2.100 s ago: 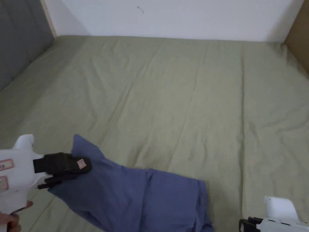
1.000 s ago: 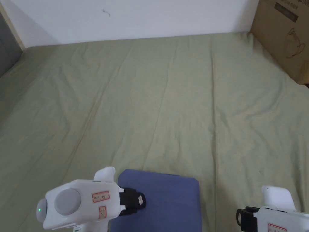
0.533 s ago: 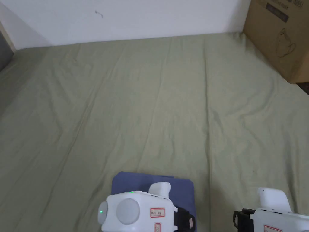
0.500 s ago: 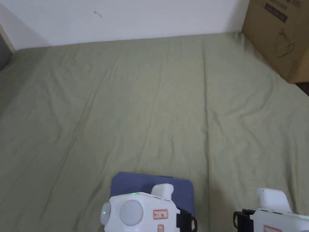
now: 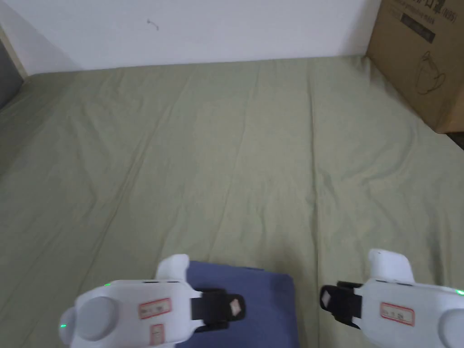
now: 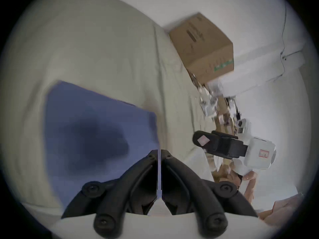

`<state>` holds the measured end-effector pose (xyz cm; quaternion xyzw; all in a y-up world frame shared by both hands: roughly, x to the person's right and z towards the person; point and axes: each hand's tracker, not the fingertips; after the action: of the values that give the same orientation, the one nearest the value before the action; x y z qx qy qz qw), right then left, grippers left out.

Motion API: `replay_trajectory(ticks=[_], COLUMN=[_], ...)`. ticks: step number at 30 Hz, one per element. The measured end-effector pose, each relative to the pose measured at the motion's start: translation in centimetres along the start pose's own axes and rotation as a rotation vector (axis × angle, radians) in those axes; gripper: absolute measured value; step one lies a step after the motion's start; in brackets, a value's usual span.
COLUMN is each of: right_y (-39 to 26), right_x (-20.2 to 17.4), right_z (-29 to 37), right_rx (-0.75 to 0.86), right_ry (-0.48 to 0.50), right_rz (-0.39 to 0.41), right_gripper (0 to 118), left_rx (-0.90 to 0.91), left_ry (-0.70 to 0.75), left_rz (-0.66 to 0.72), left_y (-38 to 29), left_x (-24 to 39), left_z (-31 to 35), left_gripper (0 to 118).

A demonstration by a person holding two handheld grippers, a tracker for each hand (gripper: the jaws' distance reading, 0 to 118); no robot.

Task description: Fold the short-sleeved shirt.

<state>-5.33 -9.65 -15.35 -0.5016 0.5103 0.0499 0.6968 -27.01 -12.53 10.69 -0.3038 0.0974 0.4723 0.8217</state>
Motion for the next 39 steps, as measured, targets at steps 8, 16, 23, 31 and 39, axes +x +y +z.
replay_trajectory(ticks=[8,16,23,31,39], right_y=[0.3,-1.2,-1.3,-0.9,-0.9], right_x=[-6.4,-4.8,-4.8,-4.4,-5.7], right_z=[-7.5,-11.8,-11.7,-11.6,-10.7], right_rx=[-0.165,-0.24,-0.236,-0.245,-0.254], right_ry=[0.173,0.071,0.051,0.071,0.081], right_rz=[0.114,0.091,0.101,0.05,0.037], right_gripper=[0,0,0,0,0], left_rx=[0.161,0.103,0.049,-0.089,-0.067], left_ry=[-0.036,-0.014,-0.168,-0.315,-0.246], left_rz=[0.205,0.265,0.255,0.279,0.32], left_y=[-2.3,-2.9,-0.2,1.4,0.3], left_x=[-9.2,-12.2,-12.7,-12.2,-13.9], left_z=[8.4,6.4,1.5,-3.1,-1.6], left_gripper=[4,72,118,118,26])
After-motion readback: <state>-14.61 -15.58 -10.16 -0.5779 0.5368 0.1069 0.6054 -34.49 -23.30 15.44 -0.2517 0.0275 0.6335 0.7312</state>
